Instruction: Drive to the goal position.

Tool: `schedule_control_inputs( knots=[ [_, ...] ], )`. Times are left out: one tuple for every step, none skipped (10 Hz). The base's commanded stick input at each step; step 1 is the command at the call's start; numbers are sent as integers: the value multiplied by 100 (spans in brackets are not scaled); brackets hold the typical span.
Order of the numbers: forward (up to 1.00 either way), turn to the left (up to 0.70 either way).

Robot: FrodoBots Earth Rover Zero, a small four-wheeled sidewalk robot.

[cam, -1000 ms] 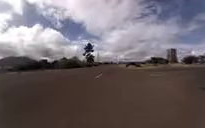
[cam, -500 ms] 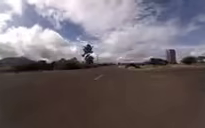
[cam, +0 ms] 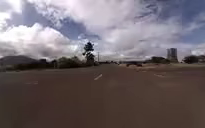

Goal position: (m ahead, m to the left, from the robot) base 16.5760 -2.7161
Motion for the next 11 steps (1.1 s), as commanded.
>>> schedule_control_inputs(
  knots=[
    [70, 0],
    [70, 0],
    [70, 0],
    [70, 0],
    [70, 0],
    [70, -3],
    [70, -10],
    [70, -35],
    [70, -35],
    [70, -35],
    [70, -35]
  ],
)
